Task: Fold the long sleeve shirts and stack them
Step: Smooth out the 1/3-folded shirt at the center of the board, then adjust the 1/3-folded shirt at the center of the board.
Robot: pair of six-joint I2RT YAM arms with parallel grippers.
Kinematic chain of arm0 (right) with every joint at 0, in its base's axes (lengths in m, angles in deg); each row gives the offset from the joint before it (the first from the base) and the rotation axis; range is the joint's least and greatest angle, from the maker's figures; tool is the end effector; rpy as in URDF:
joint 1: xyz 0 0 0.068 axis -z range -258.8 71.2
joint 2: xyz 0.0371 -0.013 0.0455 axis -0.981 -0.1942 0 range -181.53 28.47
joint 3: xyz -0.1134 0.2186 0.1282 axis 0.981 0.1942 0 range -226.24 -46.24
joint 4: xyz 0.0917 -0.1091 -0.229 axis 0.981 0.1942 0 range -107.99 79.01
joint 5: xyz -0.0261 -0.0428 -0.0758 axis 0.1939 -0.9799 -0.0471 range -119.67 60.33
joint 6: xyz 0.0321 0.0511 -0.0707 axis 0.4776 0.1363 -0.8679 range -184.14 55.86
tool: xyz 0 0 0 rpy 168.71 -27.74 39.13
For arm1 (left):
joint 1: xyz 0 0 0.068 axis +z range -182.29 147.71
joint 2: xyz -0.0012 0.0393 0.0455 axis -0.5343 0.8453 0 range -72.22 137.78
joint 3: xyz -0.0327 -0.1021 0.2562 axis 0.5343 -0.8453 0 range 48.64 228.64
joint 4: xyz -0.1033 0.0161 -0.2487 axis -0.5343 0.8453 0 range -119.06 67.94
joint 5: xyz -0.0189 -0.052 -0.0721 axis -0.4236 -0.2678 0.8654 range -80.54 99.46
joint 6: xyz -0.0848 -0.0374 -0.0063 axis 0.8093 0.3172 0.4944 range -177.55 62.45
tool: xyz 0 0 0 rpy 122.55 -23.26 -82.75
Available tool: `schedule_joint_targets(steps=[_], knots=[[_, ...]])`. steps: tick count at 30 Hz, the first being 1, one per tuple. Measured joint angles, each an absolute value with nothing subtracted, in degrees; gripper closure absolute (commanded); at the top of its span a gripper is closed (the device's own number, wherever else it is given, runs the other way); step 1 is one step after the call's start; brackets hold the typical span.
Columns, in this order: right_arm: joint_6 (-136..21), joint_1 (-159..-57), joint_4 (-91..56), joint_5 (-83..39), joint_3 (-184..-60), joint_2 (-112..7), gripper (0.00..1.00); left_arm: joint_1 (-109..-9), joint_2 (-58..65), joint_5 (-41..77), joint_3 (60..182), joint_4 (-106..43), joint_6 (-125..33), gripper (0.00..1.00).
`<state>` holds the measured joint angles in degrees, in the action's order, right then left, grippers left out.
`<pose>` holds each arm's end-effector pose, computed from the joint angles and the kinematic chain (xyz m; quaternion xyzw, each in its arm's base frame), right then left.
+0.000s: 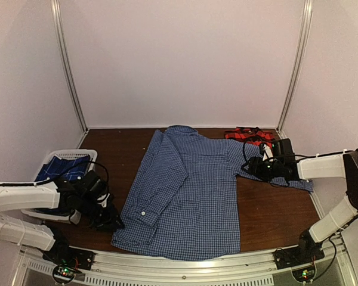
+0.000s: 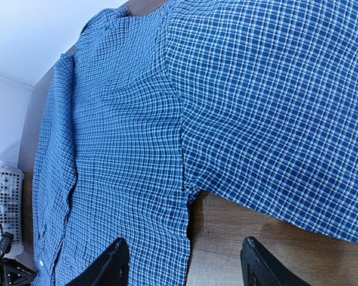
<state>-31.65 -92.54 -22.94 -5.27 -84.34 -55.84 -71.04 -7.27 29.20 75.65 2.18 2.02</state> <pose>0.3076 0.1107 0.1404 0.0591 0.8926 0.3354 0.2954 0.1362 -0.1456 0.1057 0.1446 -0.9586 0.2449 0.0111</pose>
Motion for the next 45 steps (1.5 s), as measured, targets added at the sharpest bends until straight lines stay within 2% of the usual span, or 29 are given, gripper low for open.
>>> schedule_joint_targets(steps=[16, 23, 29, 36, 45], knots=[[-31.28, -91.47, -21.52, -10.05, -84.34, -55.84, 0.34, -76.94, -6.64, 30.8, 76.0, 7.12, 3.33, 0.58], [-30.73, -84.21, -19.69, -14.99, -84.34, -55.82, 0.34, -76.98, -5.06, 25.25, 87.95, 15.01, -0.34, 0.57], [-30.71, -75.43, -18.18, -17.35, -84.28, -55.62, 0.34, -76.81, -2.33, 21.53, 97.61, 14.64, -5.5, 0.56], [-31.24, -66.75, -15.75, -21.68, -84.08, -54.35, 0.34, -74.18, 9.12, 22.38, 105.42, 7.3, -13.65, 0.57], [-33.99, -62.27, -13.26, -26.93, -85.11, -56.82, 0.33, -68.87, 31.11, 24.9, 127.91, -5.79, -19.97, 0.6]])
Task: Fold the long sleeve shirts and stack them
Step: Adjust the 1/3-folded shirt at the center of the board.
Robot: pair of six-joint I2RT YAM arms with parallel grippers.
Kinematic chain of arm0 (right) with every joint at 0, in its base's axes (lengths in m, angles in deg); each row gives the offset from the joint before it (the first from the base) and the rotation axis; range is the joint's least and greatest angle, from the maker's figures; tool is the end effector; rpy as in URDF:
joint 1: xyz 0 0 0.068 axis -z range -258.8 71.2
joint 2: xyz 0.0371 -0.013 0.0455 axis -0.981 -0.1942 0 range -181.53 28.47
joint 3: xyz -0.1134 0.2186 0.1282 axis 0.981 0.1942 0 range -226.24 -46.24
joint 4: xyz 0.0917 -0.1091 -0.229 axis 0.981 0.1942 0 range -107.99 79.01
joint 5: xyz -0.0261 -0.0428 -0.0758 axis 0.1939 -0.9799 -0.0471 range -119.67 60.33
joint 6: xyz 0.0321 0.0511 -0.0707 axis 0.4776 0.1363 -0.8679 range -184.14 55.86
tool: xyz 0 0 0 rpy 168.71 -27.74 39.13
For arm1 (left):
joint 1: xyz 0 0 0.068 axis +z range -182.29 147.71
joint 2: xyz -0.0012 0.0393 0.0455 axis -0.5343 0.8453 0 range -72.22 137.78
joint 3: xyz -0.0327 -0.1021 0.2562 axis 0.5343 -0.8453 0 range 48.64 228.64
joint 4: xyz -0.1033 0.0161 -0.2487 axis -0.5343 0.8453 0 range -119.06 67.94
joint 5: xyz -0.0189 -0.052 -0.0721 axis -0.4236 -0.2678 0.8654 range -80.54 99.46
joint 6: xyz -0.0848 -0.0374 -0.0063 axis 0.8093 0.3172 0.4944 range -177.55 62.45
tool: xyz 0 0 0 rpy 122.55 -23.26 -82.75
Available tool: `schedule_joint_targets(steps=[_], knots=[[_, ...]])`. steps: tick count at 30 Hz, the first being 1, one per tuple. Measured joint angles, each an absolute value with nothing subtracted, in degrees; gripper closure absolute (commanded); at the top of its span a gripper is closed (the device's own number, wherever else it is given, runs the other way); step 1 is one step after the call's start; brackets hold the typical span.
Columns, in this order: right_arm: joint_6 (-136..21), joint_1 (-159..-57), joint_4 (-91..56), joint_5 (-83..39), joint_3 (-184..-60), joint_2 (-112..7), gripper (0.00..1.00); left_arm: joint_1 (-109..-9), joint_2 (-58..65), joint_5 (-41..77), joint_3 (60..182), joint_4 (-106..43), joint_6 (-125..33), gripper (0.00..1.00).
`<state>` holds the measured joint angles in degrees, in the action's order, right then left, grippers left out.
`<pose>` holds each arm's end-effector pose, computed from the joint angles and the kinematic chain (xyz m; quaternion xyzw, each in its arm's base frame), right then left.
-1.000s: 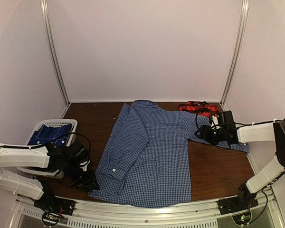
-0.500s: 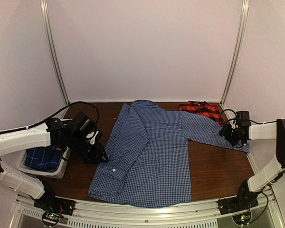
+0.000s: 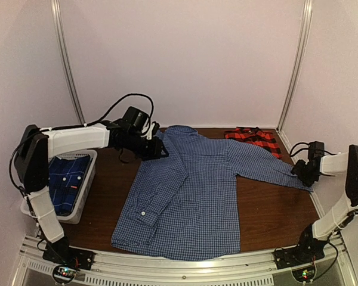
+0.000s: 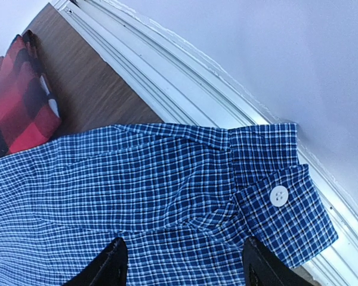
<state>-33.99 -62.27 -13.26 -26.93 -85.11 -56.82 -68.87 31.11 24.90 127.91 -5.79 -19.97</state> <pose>0.3032 -0.0859 0.1163 0.3663 0.8688 0.0619 0.3275 0.3425 -0.2819 0.2129 0.0408 0.9234 -0.3172 0.2122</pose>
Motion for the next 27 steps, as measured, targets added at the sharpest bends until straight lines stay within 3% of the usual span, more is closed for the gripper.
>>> schedule_joint_targets(steps=[5, 12, 22, 27], knots=[[-35.7, -62.27, -12.39, -27.54, -87.16, -60.91, 0.32, -66.71, 45.89, 25.95, 139.25, -10.78, -20.71, 0.6], [-37.47, -62.27, -11.77, -28.65, -87.4, -62.42, 0.31, -63.56, 56.57, 26.76, 143.71, -12.53, -20.82, 0.6], [-39.17, -64.19, -12.32, -30.62, -90.51, -66.38, 0.31, -59.52, 56.71, 27.02, 139.27, -17.05, -20.1, 0.6], [-39.52, -67.82, -12.45, -33.09, -93.17, -69.2, 0.42, -58.84, 53.97, 27.02, 134.25, -19.72, -19.51, 0.6]])
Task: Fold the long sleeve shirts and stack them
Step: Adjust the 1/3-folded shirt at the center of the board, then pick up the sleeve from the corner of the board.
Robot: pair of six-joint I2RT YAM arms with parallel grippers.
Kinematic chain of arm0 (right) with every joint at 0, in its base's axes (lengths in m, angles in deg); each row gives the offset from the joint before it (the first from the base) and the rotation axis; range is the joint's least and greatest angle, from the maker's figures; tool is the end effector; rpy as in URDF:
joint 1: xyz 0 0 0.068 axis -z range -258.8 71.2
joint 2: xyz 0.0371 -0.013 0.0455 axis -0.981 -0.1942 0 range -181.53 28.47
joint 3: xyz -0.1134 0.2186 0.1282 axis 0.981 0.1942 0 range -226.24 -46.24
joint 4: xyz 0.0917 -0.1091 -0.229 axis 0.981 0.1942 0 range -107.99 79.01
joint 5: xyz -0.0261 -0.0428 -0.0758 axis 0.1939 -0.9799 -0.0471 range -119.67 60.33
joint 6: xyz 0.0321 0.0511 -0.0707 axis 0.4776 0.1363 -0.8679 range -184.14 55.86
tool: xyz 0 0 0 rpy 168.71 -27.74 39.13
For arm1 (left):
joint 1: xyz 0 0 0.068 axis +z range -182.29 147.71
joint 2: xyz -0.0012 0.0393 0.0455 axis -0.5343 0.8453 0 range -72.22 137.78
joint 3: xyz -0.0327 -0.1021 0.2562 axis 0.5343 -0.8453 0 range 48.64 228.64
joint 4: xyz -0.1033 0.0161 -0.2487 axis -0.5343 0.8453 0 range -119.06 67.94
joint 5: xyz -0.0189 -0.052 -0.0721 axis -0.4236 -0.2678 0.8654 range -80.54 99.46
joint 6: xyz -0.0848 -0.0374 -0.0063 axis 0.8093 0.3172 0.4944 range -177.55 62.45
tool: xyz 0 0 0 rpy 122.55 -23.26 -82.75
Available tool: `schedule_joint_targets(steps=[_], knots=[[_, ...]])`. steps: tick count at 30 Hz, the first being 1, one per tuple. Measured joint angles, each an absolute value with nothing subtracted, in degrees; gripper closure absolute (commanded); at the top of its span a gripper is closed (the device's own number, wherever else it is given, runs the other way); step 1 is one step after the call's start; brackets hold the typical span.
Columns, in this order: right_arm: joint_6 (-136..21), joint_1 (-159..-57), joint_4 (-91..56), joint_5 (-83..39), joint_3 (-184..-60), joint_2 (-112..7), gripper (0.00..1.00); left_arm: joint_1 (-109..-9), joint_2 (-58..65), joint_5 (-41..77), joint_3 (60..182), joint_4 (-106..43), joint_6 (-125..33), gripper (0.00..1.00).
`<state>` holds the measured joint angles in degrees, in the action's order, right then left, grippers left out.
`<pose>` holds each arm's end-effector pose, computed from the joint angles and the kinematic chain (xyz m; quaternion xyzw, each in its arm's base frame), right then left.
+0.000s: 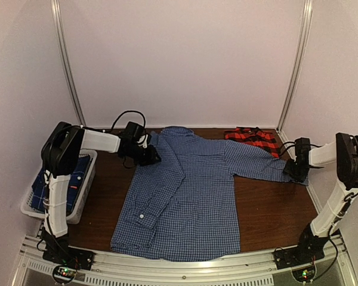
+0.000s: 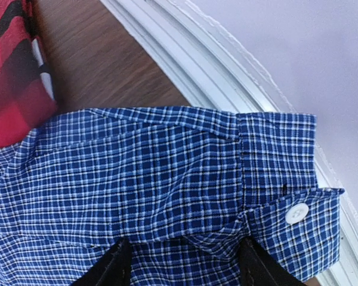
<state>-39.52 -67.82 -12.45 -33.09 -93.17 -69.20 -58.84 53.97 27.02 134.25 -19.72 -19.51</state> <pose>0.3429 -0.0717 0.0905 0.3007 0.9081 0.0061 0.2913 0.4446 -0.2504 0.0935 -0.0409 0.9290 -0.3021 0.2097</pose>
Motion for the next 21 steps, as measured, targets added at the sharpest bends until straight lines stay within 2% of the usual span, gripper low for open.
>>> schedule_joint_targets(steps=[3, 8, 13, 15, 21], knots=[[-39.3, -70.34, -12.41, -33.37, -94.25, -70.18, 0.51, -58.23, 52.33, 27.02, 131.69, -20.42, -19.11, 0.6], [-38.54, -72.65, -12.5, -33.26, -95.4, -71.27, 0.79, -57.48, 50.87, 27.19, 129.52, -20.66, -18.74, 0.6], [-38.23, -72.96, -11.38, -33.31, -95.38, -70.77, 0.97, -57.44, 50.87, 27.94, 129.52, -20.77, -18.76, 0.6], [-38.36, -72.96, -9.85, -33.53, -95.36, -69.85, 1.0, -57.4, 50.87, 28.37, 129.52, -20.77, -18.87, 0.6], [-38.47, -73.15, -5.57, -34.03, -95.38, -61.15, 1.0, -57.27, 50.3, 29.62, 129.98, -19.26, -19.64, 0.6]])
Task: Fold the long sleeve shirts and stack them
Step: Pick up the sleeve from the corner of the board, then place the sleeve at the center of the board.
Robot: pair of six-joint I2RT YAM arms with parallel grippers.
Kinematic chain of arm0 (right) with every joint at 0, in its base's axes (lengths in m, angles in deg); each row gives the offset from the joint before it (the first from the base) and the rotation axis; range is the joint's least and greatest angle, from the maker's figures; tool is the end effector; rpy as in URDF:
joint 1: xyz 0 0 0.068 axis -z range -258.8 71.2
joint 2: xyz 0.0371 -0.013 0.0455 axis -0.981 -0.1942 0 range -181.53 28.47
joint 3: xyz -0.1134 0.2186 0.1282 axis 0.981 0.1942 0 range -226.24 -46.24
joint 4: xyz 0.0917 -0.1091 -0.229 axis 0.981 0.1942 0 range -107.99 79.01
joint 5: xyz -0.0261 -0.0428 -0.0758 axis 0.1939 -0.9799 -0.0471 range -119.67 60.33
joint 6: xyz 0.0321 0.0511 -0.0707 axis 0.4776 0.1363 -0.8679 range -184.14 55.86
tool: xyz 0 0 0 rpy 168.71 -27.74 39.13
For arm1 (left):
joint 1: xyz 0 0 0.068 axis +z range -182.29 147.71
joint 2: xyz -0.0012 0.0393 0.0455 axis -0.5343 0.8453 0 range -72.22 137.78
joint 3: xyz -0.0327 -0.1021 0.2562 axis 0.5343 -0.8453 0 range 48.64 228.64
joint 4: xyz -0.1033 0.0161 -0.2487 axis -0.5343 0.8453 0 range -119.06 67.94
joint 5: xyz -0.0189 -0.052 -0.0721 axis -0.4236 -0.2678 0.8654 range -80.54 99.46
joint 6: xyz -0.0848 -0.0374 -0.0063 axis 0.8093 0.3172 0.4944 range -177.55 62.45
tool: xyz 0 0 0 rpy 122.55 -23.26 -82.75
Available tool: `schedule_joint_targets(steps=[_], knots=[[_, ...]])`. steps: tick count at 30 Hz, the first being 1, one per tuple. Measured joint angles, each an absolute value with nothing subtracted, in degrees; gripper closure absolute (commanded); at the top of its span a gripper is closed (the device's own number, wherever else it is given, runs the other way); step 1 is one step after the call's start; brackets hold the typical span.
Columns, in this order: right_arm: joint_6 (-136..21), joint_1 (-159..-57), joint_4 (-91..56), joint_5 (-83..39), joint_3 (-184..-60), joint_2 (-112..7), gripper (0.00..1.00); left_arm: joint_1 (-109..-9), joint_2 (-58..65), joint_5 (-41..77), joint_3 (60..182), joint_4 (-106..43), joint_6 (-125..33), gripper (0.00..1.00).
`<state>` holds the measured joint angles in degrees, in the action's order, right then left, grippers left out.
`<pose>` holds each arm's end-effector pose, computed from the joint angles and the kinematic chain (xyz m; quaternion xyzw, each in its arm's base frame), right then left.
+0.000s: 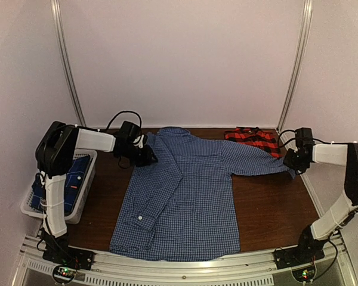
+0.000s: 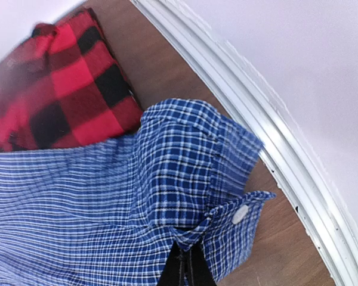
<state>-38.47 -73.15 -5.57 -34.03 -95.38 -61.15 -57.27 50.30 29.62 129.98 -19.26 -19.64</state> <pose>0.3427 -0.0404 0.1378 0.2674 0.9089 0.0198 0.3193 0.4330 -0.2335 0.0999 -0.0464 0.9287 -0.3122 0.1945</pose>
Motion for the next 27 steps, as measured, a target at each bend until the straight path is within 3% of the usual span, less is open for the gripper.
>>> schedule_joint_targets(steps=[4, 8, 16, 18, 23, 27], knots=[[-38.54, -76.15, -5.39, -33.68, -95.62, -51.29, 1.0, -57.24, 47.7, 30.78, 130.01, -17.75, -19.79, 0.6], [-38.76, -85.92, -6.24, -32.74, -98.07, -46.03, 1.0, -57.24, 43.46, 32.33, 129.98, -17.51, -19.75, 0.6], [-38.54, -111.73, -11.36, -31.93, -103.16, -55.67, 0.97, -57.24, 34.08, 34.76, 126.4, -18.17, -19.68, 0.59], [-38.25, -116.52, -12.34, -31.56, -104.58, -61.2, 0.88, -57.24, 32.77, 35.41, 124.74, -18.21, -19.48, 0.59], [-37.68, -122.81, -12.63, -29.0, -106.88, -71.49, 0.45, -57.62, 31.53, 36.07, 120.56, -18.08, -19.18, 0.59], [-38.06, -123.69, -12.56, -26.44, -107.05, -71.73, 0.28, -58.66, 31.2, 36.37, 117.98, -17.97, -18.7, 0.59]])
